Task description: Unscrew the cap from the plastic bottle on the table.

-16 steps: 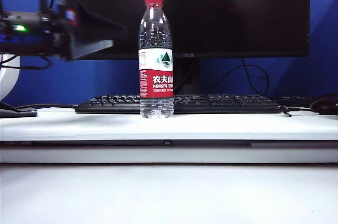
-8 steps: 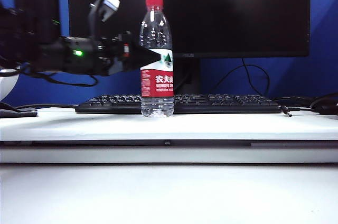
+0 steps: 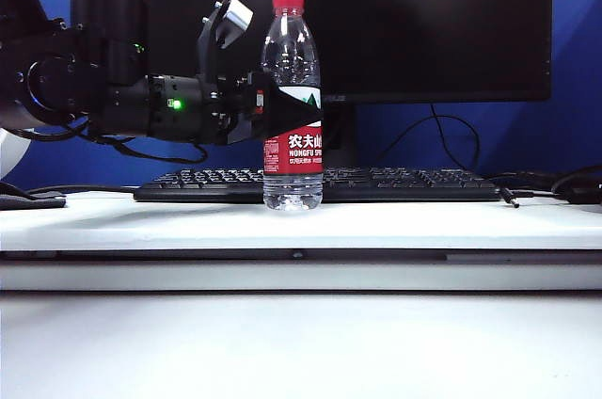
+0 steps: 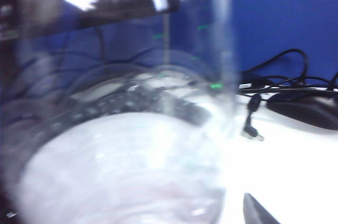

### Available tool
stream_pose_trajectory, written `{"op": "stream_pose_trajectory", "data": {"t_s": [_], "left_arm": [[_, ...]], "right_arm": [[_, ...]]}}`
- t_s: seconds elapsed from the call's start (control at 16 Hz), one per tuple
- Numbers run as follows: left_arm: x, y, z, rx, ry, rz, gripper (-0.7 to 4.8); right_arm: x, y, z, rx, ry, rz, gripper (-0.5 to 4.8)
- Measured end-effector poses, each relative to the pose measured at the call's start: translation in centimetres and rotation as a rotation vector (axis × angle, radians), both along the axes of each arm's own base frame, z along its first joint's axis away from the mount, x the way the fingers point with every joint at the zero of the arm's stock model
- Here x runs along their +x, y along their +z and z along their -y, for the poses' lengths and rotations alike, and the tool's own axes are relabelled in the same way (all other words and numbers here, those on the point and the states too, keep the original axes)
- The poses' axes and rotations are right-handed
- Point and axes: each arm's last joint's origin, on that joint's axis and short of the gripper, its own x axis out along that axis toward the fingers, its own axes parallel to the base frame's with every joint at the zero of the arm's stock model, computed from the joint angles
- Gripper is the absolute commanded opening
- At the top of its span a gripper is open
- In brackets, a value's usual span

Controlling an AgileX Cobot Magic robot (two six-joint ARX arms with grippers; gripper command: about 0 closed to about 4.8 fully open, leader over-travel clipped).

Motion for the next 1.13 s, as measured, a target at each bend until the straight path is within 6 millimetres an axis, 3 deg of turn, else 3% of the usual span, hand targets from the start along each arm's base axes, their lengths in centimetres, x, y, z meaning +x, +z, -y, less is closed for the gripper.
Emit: {"op": "stream_pose_trajectory", "data": {"t_s": [0.25, 0.31, 0.38, 0.69, 0.81, 0.88, 0.94, 1.13], "left_arm": [[-0.2, 0.0, 0.5, 0.005, -0.014, 0.002, 4.07], [-0.3, -0.1, 0.6, 0.005, -0.025, 0.002, 3.33], [-0.6, 0.0, 1.2, 0.008, -0.049, 0.01, 3.01], [-1.1, -0.1, 1.9, 0.01, -0.082, 0.012, 2.99], [-1.2, -0.1, 2.1, 0.009, -0.089, 0.009, 2.99], [-1.2, -0.1, 2.2, 0.009, -0.092, 0.008, 2.99], [-1.3, -0.1, 2.3, 0.009, -0.101, 0.006, 2.99], [-1.4, -0.1, 2.5, 0.009, -0.106, -0.001, 2.99]], "right_arm": [[0.0, 0.0, 0.0, -0.001, 0.0, -0.002, -0.06], [0.1, -0.1, 0.0, -0.002, 0.0, -0.006, -0.06], [0.1, -0.2, 0.0, -0.006, 0.002, -0.019, -0.06], [0.1, -0.8, -1.0, -0.021, 0.045, -0.061, -0.06], [0.6, -2.7, -3.8, -0.12, 0.128, -0.106, -0.04], [0.6, -3.2, -4.6, -0.152, 0.127, -0.113, 0.91], [0.5, -3.4, -5.7, -0.183, 0.077, -0.087, 2.66], [-0.2, -3.1, -8.6, -0.217, -0.209, 0.045, 2.67]]}}
